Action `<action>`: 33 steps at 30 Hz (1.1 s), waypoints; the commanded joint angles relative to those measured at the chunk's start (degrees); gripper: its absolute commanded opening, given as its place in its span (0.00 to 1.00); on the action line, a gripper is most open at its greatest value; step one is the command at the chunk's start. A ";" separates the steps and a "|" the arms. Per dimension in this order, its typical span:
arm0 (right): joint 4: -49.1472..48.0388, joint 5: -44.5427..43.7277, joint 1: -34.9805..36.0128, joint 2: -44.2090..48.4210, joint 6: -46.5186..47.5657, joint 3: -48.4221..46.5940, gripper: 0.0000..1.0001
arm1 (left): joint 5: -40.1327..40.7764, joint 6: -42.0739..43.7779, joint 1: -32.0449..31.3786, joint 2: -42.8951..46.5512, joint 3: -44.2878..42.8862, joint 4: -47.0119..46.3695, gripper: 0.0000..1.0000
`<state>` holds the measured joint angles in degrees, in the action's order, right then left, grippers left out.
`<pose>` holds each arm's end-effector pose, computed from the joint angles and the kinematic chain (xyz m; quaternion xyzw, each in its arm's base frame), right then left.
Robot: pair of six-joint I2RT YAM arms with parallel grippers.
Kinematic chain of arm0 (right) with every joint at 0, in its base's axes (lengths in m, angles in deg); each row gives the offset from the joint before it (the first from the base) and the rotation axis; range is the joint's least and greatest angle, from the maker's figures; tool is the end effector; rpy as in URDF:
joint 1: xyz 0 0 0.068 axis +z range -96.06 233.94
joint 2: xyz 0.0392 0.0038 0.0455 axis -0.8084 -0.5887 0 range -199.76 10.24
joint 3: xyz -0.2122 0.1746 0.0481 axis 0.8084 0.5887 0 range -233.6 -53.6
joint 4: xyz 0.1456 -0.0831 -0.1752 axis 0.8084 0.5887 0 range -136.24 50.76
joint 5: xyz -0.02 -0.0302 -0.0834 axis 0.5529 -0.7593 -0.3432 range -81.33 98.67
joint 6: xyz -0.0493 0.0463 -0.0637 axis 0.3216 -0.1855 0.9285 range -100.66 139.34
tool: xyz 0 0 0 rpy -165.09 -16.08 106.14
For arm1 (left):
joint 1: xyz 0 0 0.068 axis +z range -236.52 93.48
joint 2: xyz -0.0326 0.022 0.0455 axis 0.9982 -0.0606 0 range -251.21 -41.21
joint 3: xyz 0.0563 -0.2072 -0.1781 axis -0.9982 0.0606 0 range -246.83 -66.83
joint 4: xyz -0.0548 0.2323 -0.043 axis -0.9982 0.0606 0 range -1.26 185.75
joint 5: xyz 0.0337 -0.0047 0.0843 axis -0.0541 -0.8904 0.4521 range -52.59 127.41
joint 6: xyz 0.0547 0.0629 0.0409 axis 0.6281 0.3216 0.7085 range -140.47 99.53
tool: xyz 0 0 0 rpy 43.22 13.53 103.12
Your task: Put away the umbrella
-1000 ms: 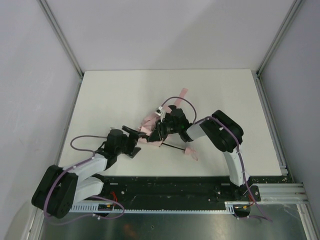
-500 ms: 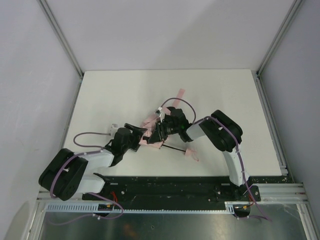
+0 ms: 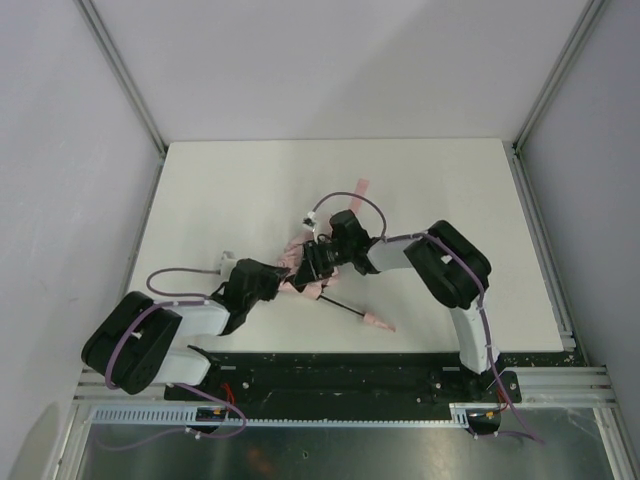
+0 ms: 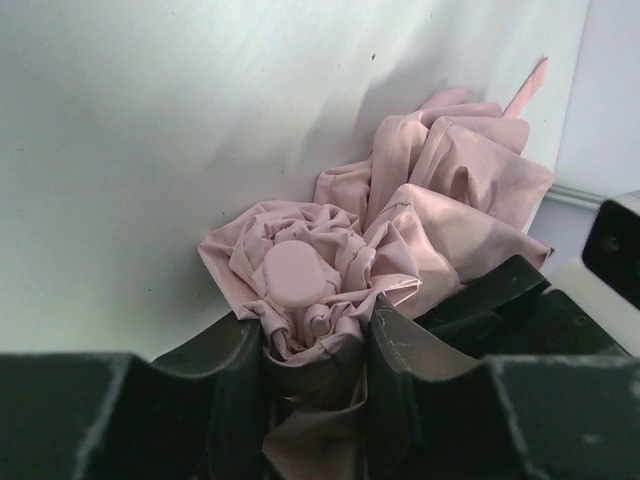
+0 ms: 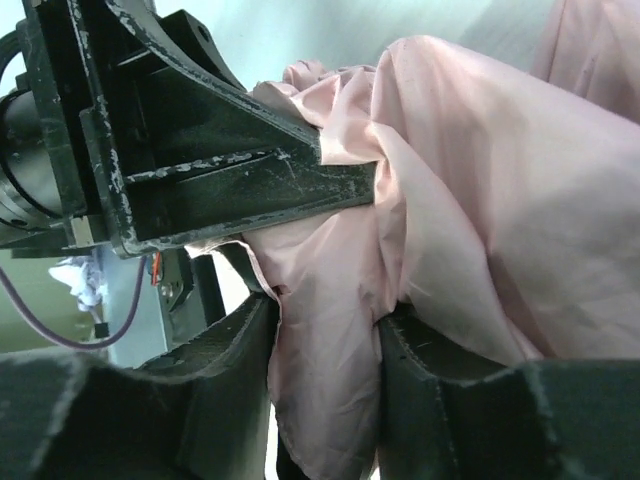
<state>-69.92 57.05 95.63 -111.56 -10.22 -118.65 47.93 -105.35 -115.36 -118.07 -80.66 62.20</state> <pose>0.2902 0.3422 0.1176 -0.2790 0.7767 0.5461 0.1436 0.2172 -0.1022 0.1109 -0.4542 0.7655 -0.3306 0.3137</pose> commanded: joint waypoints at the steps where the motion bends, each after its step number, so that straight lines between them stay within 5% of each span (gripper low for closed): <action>1: 24.43 -12.26 0.71 5.57 5.62 -2.10 0.51 | -0.01 7.14 0.02 -0.96 2.00 6.38 0.01; 5: 32.43 -22.50 2.05 12.89 13.60 -5.07 0.72 | -3.18 7.46 0.08 -0.46 1.59 8.35 0.00; 9: 36.33 -36.41 6.41 19.29 23.97 -5.22 0.78 | -4.49 5.71 0.18 0.79 -2.09 19.35 0.00; 14: 30.42 -56.67 16.71 23.71 35.79 0.08 0.79 | -7.79 6.38 1.43 1.03 -5.87 27.75 0.00; 20: 17.18 -64.79 25.08 23.20 42.63 6.02 0.78 | -10.98 6.20 2.48 -0.31 -6.64 29.83 0.00; 33: 10.16 -84.43 27.06 6.32 44.43 6.30 0.68 | -15.14 6.44 3.44 -0.43 -6.92 31.14 0.00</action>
<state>-60.19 -18.29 124.24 -100.30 33.45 -112.90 35.41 -102.90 -111.74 -117.09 -88.72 81.81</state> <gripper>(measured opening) 0.724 0.365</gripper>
